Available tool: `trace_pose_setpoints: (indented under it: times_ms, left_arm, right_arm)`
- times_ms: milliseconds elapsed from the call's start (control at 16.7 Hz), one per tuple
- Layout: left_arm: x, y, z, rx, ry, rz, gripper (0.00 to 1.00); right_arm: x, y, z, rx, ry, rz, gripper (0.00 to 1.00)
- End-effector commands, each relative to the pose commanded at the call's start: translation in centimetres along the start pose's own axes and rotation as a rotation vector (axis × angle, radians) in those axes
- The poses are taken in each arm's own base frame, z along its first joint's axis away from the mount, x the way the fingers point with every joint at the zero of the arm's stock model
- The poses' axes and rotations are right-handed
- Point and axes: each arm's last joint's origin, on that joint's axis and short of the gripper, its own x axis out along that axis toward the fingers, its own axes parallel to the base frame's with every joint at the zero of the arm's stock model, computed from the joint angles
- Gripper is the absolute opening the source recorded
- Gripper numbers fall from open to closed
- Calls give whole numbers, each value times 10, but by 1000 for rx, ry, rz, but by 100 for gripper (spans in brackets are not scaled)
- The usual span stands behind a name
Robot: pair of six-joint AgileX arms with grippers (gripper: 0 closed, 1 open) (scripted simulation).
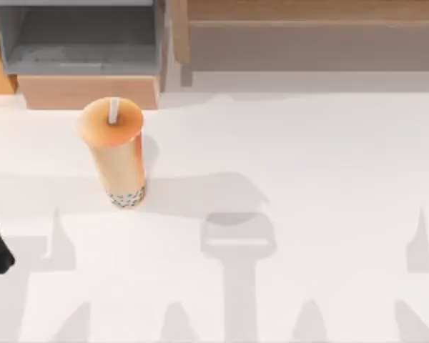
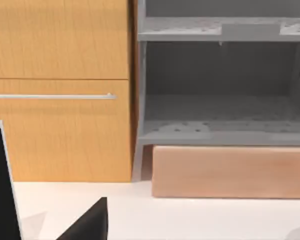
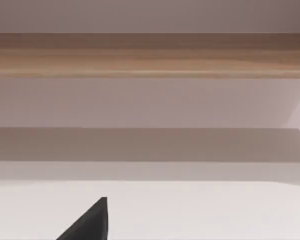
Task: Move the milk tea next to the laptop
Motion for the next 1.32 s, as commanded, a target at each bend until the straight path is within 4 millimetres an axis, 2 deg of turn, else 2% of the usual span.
trace_pose_setpoints:
  times_ms: [300, 600, 960, 1320]
  left_arm:
    - [3, -3, 1, -8, 13, 3, 100]
    - [22, -19, 9, -44, 62, 1, 100]
    - [52, -61, 5, -59, 134, -10, 100]
    - [64, -112, -21, -34, 186, -20, 100]
  right_arm:
    - [0, 0, 0, 0, 0, 0, 100]
    - [0, 0, 0, 0, 0, 0, 100]
    - [0, 0, 0, 0, 0, 0, 100]
    - [0, 0, 0, 0, 0, 0, 100]
